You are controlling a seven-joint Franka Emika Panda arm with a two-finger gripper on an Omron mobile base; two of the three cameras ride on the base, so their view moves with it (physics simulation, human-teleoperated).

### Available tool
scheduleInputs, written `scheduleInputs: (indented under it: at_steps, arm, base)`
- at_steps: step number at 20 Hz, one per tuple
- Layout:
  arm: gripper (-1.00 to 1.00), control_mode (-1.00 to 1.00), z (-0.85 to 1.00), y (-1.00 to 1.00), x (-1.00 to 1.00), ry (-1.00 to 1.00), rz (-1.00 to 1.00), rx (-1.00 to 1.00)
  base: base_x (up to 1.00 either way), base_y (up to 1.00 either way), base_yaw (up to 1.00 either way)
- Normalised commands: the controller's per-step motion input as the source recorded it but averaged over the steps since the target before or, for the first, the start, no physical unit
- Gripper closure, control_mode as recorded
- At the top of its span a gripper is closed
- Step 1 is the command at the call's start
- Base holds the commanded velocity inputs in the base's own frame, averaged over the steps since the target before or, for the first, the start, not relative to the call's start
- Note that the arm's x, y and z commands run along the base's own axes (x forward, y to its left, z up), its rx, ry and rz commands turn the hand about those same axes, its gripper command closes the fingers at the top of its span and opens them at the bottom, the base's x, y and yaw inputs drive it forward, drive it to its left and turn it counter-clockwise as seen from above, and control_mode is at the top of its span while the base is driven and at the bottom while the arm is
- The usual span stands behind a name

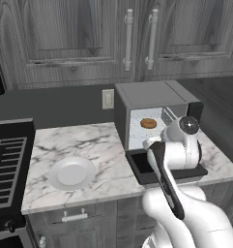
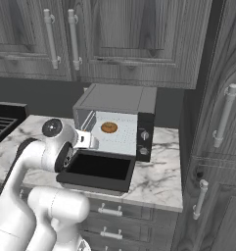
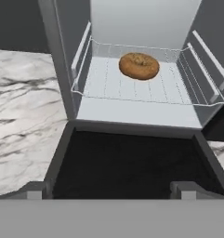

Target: Pick up the bagel from the plate, place it on the toaster oven rack, close the door, and set the timer.

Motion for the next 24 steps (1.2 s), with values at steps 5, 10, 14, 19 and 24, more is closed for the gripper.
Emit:
scheduleInputs:
  at_steps: [5,10,14,19,24]
  arm:
    - [-1.0,-1.0,0.36,0.76,-0.46,0.04,-0.02,-0.1]
    - [-1.0,-1.0,0.09,0.63,-0.05,0.12,-0.04,-0.12]
    - [-1.0,-1.0,-0.04,0.46,0.0,0.14,-0.03,-0.16]
    - [-1.0,-1.0,-0.26,0.12,0.12,0.13,-0.03,-0.13]
    - [-1.0,-1.0,-0.52,0.0,0.15,0.1,-0.02,-0.11]
  base:
    - [0.0,0.0,0.0]
    - [0.0,0.0,0.0]
    - [0.0,0.0,0.0]
    - [0.0,0.0,0.0]
    - [0.0,0.0,0.0]
